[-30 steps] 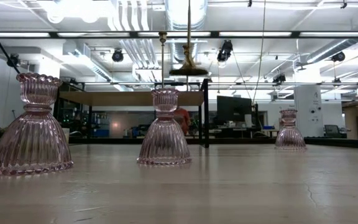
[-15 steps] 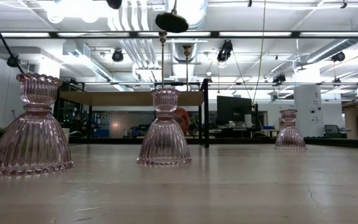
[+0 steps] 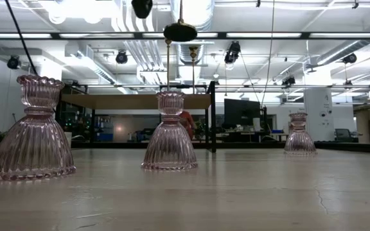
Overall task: Pick & Place candle stick holders
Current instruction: Put the gold candle holder on the shelf aligned with the gold candle holders
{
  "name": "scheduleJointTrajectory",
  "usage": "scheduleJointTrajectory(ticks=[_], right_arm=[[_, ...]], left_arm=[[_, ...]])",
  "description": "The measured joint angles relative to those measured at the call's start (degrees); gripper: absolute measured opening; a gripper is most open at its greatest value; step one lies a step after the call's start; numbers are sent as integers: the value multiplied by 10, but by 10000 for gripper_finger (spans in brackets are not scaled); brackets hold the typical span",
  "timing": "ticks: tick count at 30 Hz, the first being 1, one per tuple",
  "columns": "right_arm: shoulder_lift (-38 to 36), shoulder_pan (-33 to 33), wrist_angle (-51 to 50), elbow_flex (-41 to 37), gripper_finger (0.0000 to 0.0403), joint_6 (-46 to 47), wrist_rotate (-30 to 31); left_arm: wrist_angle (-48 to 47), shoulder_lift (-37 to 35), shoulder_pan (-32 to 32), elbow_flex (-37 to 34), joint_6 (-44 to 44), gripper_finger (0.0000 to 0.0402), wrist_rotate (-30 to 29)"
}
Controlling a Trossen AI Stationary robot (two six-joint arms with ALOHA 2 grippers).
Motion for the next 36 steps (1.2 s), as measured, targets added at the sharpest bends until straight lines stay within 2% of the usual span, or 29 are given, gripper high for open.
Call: scheduleJointTrajectory(ticks=[13,21,30,36], right_arm=[[6,-3,2,2,13,15,0],[6,-5,5,1,13,19,0],[6,-5,31,1,13,27,-1],[7,-9,31,1,13,37,0]], left_arm=[[0,36,-2,32,16,177,-3],[0,33,-1,32,14,116,-38],[4,33,-2,32,37,24,-38],[0,28,-1,31,49,22,-39]])
